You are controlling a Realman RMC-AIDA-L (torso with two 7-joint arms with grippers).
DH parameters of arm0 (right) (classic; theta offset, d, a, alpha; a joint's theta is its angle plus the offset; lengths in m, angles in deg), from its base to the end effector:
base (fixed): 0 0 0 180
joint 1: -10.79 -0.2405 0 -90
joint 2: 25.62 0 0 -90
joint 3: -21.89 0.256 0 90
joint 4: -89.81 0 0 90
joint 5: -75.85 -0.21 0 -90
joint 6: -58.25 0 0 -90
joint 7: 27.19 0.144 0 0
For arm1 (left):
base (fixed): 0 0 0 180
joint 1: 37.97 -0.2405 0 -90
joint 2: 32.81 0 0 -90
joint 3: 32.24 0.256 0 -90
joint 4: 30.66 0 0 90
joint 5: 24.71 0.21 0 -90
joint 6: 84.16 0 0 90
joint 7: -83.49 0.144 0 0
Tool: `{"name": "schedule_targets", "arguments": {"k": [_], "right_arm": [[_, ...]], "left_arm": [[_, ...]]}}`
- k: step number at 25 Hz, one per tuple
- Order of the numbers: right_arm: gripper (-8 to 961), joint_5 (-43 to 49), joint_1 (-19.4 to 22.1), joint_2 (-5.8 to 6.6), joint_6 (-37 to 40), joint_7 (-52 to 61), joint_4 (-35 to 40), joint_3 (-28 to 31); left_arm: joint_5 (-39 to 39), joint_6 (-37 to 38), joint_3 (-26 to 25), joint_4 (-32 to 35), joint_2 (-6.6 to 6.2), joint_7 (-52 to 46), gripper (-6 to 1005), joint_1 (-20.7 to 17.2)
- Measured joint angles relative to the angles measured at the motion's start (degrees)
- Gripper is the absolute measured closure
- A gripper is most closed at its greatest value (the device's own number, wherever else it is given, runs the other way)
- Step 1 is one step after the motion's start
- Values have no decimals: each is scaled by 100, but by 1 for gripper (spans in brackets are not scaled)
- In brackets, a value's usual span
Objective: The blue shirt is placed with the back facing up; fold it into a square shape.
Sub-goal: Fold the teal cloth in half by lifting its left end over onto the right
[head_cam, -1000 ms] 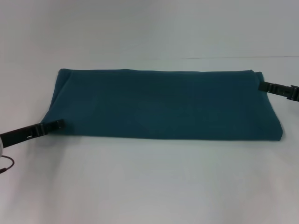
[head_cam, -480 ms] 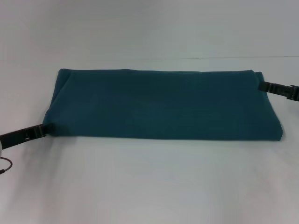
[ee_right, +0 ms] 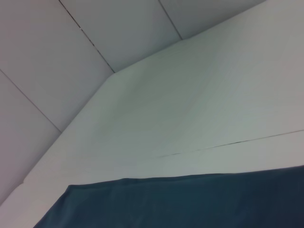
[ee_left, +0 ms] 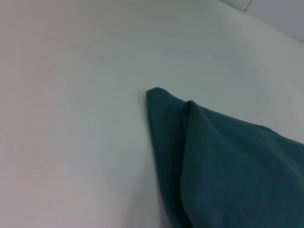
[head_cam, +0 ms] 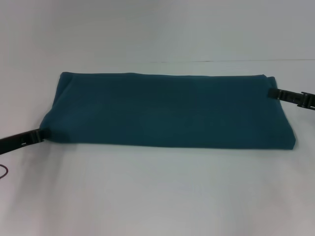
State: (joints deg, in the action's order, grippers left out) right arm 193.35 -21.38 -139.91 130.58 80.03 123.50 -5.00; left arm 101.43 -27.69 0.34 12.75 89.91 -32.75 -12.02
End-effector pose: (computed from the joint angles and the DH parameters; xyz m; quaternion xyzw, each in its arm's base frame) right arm 0.3167 0.3745 0.0553 -0.7830 0.4935 0.2716 0.2637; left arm -0.3541 0.3515 0.0228 -0.7266 -0.5625 -0.1774 0.3525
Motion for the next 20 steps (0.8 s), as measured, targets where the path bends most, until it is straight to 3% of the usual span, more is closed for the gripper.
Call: {"name": "schedule_targets", "arguments": {"k": [7,20], "right_arm": [[155,0,-52,-69,-97,-17,-23,0],[155,0,-227,-149,-162,3,-30,-44]], "left_arm": [[-2,39,-277,212,-25,18,983,-169],[6,368,-966,1016,-88,-6,982,-828]]}}
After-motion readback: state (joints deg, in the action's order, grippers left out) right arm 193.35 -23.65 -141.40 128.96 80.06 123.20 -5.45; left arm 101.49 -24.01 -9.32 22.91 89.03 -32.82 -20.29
